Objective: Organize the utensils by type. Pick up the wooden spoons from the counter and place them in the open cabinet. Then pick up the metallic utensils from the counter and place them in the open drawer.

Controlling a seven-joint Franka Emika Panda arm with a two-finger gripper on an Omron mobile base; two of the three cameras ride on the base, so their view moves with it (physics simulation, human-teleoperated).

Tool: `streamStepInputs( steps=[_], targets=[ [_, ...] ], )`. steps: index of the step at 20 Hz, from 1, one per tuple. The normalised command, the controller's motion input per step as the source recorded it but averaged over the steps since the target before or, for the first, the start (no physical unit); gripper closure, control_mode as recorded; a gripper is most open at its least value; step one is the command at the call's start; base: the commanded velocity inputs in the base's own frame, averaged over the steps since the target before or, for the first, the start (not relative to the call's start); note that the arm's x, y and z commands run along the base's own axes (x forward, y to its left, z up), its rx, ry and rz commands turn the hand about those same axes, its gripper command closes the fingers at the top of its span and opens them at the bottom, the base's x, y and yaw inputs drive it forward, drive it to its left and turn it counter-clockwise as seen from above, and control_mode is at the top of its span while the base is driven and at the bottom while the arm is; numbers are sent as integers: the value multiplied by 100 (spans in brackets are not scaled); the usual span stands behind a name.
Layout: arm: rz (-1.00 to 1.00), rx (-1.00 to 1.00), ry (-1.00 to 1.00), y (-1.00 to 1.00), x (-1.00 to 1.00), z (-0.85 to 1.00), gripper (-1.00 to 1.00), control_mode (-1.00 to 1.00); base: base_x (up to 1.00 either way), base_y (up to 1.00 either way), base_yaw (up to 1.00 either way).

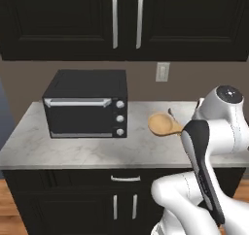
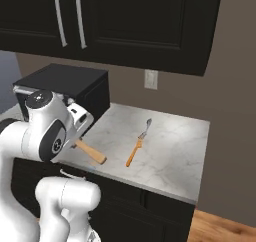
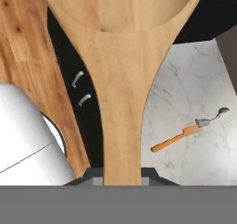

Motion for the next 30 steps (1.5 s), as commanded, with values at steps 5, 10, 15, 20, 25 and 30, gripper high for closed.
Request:
streamStepInputs(
  steps=[5, 10, 15, 20, 25, 30],
  targets=[
    [0, 0, 0, 0, 0, 0, 100, 100, -25, 46, 21],
    [0, 0, 0, 0, 0, 0, 100, 100, 37, 82, 27],
    [0, 0, 0, 0, 0, 0, 100, 100, 57, 85, 24],
    [0, 0, 0, 0, 0, 0, 100, 100, 70, 84, 17],
    [0, 0, 0, 0, 0, 0, 100, 100, 82, 77, 13],
    [0, 0, 0, 0, 0, 0, 100, 100, 65, 68, 33]
  ],
)
